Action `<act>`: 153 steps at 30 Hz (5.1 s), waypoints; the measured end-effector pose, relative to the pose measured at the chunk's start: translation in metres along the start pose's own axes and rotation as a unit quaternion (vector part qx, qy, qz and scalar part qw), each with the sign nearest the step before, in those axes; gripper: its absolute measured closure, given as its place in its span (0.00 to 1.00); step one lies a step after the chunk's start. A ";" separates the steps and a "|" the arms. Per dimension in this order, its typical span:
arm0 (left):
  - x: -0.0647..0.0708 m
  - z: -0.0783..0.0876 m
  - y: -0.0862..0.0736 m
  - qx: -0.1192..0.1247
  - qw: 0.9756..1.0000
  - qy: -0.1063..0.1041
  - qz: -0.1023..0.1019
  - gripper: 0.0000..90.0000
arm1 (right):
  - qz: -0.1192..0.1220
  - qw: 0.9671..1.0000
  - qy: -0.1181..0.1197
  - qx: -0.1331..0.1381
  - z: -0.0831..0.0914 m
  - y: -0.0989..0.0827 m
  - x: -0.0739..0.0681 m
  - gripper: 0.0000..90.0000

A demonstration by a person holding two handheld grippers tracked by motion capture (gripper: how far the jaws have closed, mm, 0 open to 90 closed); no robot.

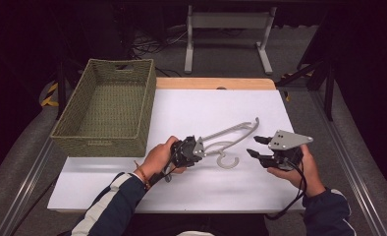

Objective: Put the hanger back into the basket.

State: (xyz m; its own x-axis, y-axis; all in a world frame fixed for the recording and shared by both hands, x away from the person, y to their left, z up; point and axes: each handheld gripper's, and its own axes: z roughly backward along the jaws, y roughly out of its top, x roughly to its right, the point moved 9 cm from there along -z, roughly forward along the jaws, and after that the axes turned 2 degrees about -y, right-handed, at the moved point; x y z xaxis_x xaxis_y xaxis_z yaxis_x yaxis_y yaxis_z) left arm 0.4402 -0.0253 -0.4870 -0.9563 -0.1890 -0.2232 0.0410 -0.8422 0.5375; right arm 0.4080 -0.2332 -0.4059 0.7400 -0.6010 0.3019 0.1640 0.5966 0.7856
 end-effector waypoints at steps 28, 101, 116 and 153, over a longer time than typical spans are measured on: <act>-0.038 0.080 0.018 0.167 0.974 0.109 0.105 0.91 | -0.044 0.999 -0.011 0.023 -0.014 -0.031 -0.017 0.22; -0.146 0.178 -0.168 0.063 0.935 0.259 0.235 0.91 | -0.044 0.997 -0.061 0.020 -0.048 -0.045 -0.030 0.13; -0.139 0.168 -0.198 0.019 0.942 0.230 0.244 0.89 | -0.040 0.997 -0.057 0.015 -0.050 -0.046 -0.032 0.13; -0.113 0.197 -0.129 0.247 0.910 0.263 0.202 0.08 | -0.053 0.996 -0.068 0.028 -0.046 -0.044 -0.026 0.13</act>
State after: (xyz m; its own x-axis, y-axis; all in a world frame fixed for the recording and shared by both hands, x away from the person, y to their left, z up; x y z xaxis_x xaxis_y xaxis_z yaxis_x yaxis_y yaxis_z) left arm 0.4861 0.2041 -0.3711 -0.6155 -0.7585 -0.2141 0.0999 -0.3446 0.9334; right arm 0.4115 -0.2193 -0.4730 0.6254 -0.7270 0.2834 0.1966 0.4983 0.8444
